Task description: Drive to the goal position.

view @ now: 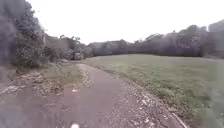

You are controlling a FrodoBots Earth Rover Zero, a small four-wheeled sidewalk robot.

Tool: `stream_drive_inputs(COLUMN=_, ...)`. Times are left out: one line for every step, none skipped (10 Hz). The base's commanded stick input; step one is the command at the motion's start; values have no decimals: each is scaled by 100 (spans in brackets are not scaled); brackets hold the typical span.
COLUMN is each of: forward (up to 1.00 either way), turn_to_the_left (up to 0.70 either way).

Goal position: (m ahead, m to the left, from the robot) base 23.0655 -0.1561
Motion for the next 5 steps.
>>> stream_drive_inputs(forward=70, turn_to_the_left=0)
stream_drive_inputs(forward=70, turn_to_the_left=0)
stream_drive_inputs(forward=70, turn_to_the_left=0)
stream_drive_inputs(forward=70, turn_to_the_left=0)
stream_drive_inputs(forward=70, turn_to_the_left=35)
